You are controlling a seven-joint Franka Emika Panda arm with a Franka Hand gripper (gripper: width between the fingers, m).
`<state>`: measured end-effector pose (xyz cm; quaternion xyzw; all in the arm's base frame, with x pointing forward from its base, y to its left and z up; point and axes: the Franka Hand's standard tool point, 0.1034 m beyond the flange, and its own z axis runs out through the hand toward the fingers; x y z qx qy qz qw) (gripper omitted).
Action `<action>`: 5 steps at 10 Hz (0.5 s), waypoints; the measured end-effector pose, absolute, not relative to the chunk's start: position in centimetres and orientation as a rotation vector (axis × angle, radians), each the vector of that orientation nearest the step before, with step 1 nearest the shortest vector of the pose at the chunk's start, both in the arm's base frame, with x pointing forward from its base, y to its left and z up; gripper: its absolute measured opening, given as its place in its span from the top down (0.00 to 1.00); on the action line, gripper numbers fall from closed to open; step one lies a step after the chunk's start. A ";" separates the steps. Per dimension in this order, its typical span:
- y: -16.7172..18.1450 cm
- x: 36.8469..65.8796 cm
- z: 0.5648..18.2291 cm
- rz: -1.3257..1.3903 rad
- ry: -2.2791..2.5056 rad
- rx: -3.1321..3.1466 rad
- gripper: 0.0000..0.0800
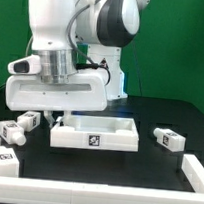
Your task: Assemble one leg
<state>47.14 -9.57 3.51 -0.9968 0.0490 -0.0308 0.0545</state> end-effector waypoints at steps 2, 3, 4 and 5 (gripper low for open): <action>-6.5 51.1 3.9 -0.103 0.166 -3.013 0.93; -5.4 51.9 3.8 -0.087 0.126 -3.019 0.93; -5.5 51.7 3.6 -0.084 0.122 -3.019 0.93; -5.6 51.6 3.5 -0.081 0.125 -3.019 0.93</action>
Offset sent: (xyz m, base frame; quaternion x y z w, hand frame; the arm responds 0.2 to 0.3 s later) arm 0.0000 0.0000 0.0000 0.0000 0.0000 0.0000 1.0000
